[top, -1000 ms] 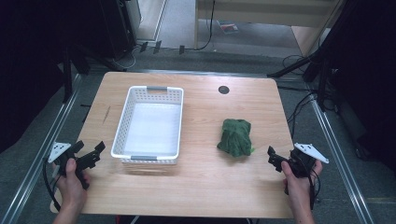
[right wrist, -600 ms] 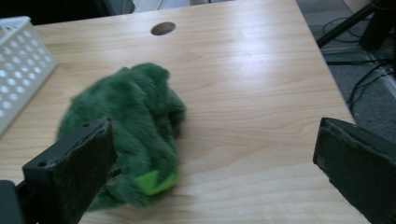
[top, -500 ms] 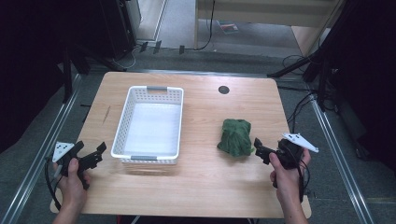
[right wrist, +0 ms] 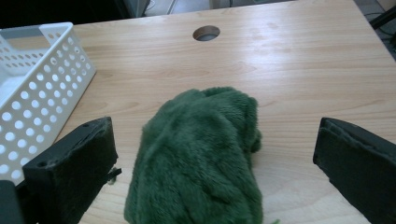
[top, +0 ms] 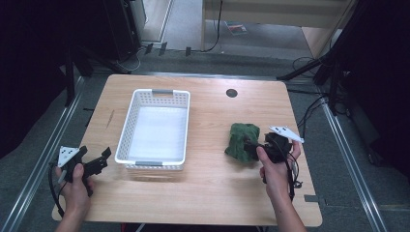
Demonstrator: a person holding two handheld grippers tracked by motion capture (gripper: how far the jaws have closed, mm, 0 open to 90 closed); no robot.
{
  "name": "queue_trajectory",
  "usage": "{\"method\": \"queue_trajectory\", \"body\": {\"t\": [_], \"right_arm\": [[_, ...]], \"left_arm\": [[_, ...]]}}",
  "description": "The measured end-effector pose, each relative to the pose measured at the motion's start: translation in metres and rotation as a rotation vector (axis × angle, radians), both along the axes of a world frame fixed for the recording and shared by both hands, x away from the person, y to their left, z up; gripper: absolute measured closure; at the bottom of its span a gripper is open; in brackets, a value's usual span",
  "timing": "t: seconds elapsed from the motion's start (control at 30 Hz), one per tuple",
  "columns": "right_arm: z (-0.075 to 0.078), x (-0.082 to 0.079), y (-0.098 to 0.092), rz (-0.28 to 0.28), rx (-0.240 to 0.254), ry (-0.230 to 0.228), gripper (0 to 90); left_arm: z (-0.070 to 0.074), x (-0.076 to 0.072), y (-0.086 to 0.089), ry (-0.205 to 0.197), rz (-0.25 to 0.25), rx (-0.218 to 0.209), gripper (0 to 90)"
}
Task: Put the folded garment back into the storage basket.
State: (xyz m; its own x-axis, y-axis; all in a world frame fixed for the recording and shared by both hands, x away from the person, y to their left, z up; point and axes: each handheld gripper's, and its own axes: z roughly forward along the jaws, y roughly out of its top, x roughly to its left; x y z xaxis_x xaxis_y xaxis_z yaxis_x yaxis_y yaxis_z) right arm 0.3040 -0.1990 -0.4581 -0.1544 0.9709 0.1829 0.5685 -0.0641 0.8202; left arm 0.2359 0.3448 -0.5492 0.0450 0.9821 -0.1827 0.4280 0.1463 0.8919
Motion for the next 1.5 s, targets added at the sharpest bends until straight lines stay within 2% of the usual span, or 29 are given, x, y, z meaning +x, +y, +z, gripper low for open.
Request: {"method": "queue_trajectory", "body": {"t": [0.2,0.33,0.83,1.13,1.37,1.5], "right_arm": [[-0.004,0.013,0.012,0.004,0.014,0.046,0.0],[-0.008,0.022,0.018,0.003,0.047,0.087,0.0],[-0.033,0.044,0.031,-0.044,-0.002,0.149,0.0],[-0.050,0.051,0.030,-0.046,-0.013,0.196,0.0],[-0.066,0.056,0.032,-0.038,-0.022,0.253,0.0],[-0.071,0.056,0.034,-0.035,-0.053,0.256,0.0]], "left_arm": [[0.000,0.000,0.000,0.000,0.000,0.000,8.5],[0.000,0.000,0.000,-0.003,-0.004,0.003,8.5],[0.000,0.001,0.000,-0.002,-0.006,-0.001,8.5],[0.000,0.001,0.000,0.002,-0.006,-0.005,8.6],[-0.001,0.001,0.001,0.002,-0.007,-0.008,8.6],[-0.001,0.001,0.001,0.001,-0.010,-0.009,8.6]]}}
